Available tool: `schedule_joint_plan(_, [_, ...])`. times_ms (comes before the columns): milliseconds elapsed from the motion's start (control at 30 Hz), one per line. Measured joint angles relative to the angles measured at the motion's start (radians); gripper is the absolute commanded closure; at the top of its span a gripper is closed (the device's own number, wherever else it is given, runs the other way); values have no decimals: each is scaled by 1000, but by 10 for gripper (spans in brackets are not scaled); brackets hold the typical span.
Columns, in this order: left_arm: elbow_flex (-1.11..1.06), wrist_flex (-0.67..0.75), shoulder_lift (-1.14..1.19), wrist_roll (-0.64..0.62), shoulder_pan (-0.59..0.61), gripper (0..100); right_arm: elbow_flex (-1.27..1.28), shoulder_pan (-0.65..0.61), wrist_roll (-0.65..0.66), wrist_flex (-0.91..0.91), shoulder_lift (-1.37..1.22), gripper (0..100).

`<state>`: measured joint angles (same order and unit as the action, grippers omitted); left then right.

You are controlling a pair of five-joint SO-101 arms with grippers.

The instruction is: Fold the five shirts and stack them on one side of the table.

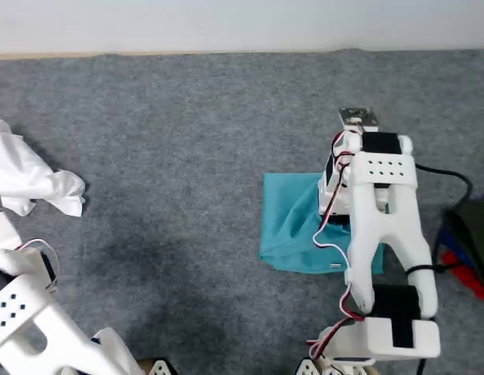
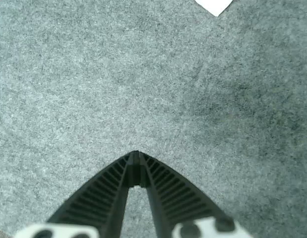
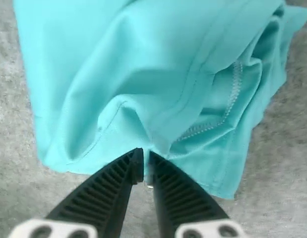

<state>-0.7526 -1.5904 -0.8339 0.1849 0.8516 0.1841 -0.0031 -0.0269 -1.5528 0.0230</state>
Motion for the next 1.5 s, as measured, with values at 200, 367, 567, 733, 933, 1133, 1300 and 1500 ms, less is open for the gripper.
schedule_joint_plan(200, [0,0,0,0,0,996,14,-18,-9,12,0,813])
schedule_joint_plan(367, [0,0,0,0,0,996,14,-58,-15,12,-8,866])
schedule_joint_plan(567, [0,0,0,0,0,996,14,-71,-17,25,-38,943])
schedule_joint_plan(733, [0,0,0,0,0,996,28,-46,-17,25,-123,989])
schedule_joint_plan(933, [0,0,0,0,0,996,28,8,-17,25,-126,989])
schedule_joint_plan(1133, [0,0,0,0,0,996,28,57,52,0,-21,989])
schedule_joint_plan(1300, [0,0,0,0,0,996,28,120,129,-94,52,989])
schedule_joint_plan(1500, [0,0,0,0,0,996,28,230,229,-138,58,989])
